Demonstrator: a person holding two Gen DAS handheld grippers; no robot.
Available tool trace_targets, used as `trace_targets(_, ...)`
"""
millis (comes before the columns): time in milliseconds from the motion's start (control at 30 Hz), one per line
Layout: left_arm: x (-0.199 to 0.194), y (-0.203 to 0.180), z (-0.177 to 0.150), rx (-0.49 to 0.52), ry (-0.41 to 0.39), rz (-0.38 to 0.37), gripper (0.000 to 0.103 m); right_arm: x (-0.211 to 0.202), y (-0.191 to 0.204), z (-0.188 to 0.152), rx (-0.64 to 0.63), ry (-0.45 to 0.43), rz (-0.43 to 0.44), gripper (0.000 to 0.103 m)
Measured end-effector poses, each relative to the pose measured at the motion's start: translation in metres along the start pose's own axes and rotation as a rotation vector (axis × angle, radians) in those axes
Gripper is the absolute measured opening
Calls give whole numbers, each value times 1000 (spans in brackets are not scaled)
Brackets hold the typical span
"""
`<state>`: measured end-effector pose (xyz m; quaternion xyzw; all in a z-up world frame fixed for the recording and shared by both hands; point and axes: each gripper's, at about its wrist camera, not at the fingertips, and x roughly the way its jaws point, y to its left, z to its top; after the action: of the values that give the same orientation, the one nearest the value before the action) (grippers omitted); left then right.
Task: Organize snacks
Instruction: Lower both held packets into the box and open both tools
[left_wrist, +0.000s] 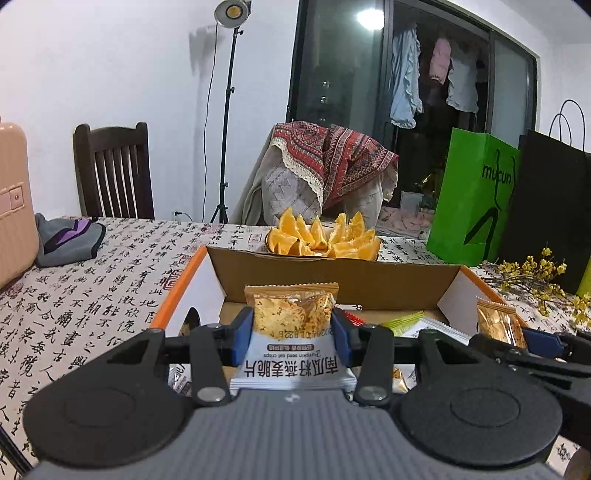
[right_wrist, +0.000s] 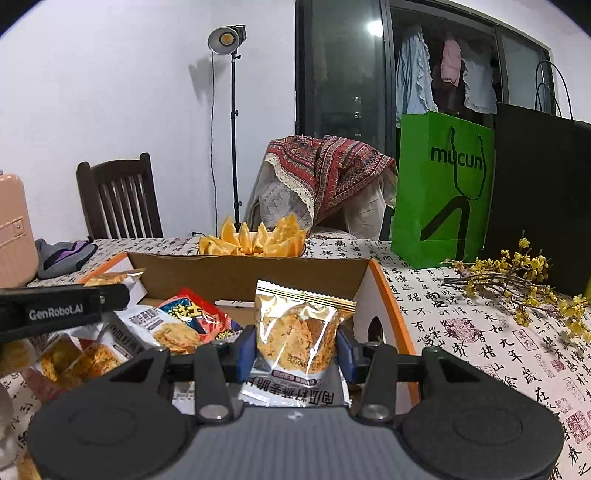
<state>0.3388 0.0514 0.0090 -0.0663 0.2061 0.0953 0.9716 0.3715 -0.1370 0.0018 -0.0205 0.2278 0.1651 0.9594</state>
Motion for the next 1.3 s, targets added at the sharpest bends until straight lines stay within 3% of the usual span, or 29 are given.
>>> trace_targets(100, -4, 1, -2, -5, -24, -16, 48, 0, -2, -2, 4, 7, -7, 47)
trace_targets(167, -8, 1, -3, -9, -37, -21, 59, 1, -2, -4, 5, 20, -4, 48)
trace_targets(233, -11, 1, -2, -16, -55, -16, 91, 1, -3, -5, 9, 22, 5, 61)
trace_targets(300, -15, 2, -2, -27, -73, -5, 103, -3, -3, -4, 15, 7, 0, 99)
trace_targets(333, -18, 3, -1, -34, -83, -5, 103, -5, -4, -4, 21, -7, 0, 103)
trace_targets(833, -20, 5, 2, -55, -81, 21, 103, -12, -11, 0, 63, -25, 6, 103)
trace_targets(1100, -48, 5, 19, -62, -91, -37, 103, -31, -13, 10, 77, -44, 37, 103)
trace_targets(1300, -76, 3, 27, -59, -74, -22, 103, -54, -14, 17, 66, -47, 48, 103)
